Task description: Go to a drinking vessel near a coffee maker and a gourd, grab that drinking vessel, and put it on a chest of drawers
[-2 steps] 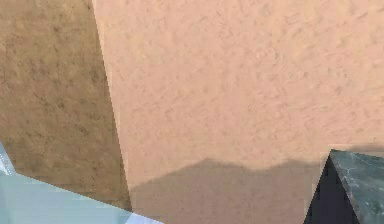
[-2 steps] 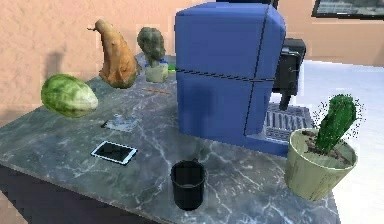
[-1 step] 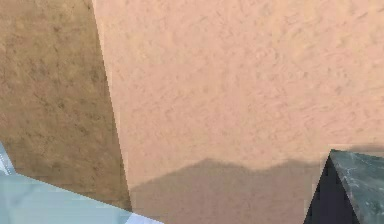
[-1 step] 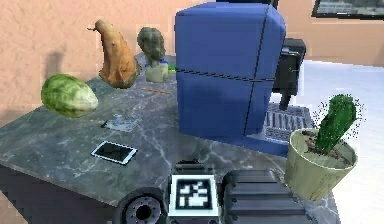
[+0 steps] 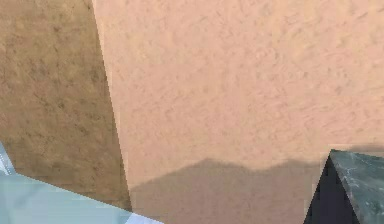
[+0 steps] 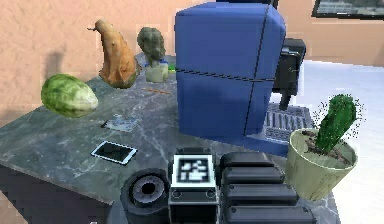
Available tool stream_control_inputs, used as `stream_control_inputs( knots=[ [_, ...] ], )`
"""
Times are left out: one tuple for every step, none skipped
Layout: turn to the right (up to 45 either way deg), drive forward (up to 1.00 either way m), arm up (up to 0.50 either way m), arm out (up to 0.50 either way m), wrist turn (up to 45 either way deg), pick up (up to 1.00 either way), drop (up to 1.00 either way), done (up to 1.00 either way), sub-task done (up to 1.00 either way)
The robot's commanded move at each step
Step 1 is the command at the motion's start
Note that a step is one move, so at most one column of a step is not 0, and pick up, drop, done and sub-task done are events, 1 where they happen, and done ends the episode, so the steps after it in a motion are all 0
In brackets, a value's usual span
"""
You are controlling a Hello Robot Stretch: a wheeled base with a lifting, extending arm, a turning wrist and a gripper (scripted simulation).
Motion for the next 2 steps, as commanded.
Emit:
stream_control_inputs(
  knots=[
    [0.0,0.0,0.0,0.0,45.0,0.0,0.0,0.0,0.0],
    [0.0,0.0,0.0,0.0,45.0,0.0,0.0,0.0,0.0]
  ],
)
